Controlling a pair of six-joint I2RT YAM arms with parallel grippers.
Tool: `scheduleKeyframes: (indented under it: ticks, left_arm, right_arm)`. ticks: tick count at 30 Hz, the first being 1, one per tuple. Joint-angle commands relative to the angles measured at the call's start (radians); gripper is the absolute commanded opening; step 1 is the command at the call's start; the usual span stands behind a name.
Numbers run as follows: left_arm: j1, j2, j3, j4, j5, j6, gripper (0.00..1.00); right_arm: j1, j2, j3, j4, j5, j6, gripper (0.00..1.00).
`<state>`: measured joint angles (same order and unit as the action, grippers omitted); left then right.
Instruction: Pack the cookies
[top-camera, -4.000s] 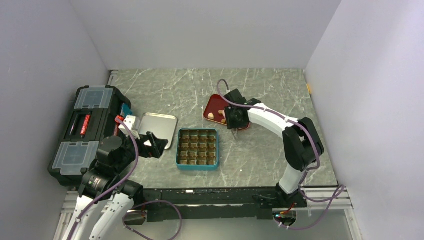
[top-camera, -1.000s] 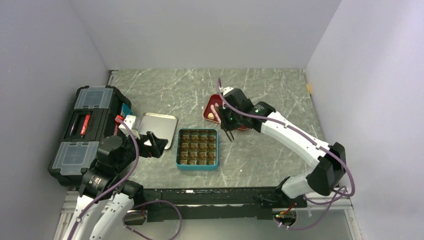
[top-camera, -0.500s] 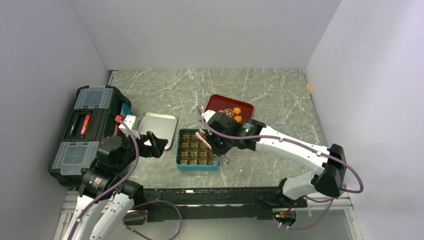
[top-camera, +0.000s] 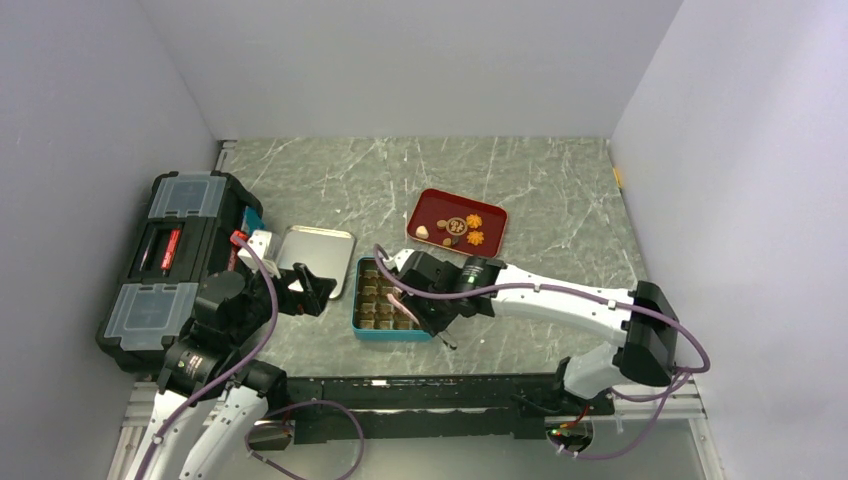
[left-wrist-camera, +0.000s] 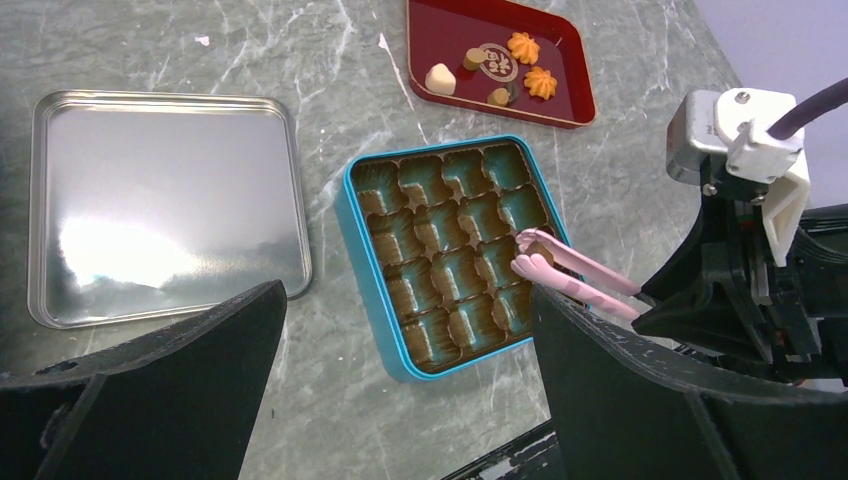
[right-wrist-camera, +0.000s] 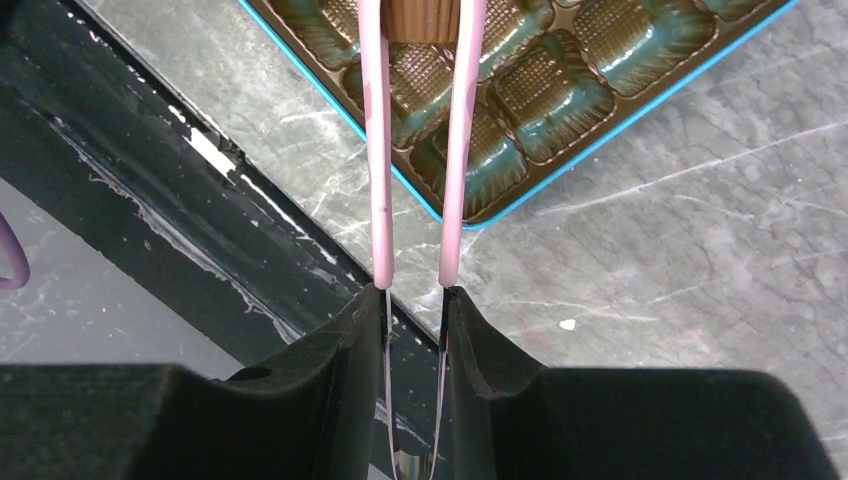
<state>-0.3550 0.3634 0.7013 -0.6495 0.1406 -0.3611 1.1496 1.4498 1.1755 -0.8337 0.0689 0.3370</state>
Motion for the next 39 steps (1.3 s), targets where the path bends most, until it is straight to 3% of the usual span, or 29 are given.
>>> scheduleKeyframes:
  ticks: [1, 20, 39]
  left_arm:
    - [0.005, 0.006, 0.020, 0.024, 0.017, -0.003, 0.99]
    - [0.005, -0.011, 0.019, 0.023, 0.019, -0.001, 0.99]
    - [0.007, -0.018, 0.019, 0.022, 0.020, -0.001, 0.99]
  right_arm:
    - [0.015, 0.028, 0.035, 0.061, 0.009, 0.031, 0.15]
    - [-0.004, 0.278, 0.263, 0.082, 0.078, 0.016, 0.14]
    - [-0.089, 0.377, 0.329, 0.116, 0.023, -0.006, 0.14]
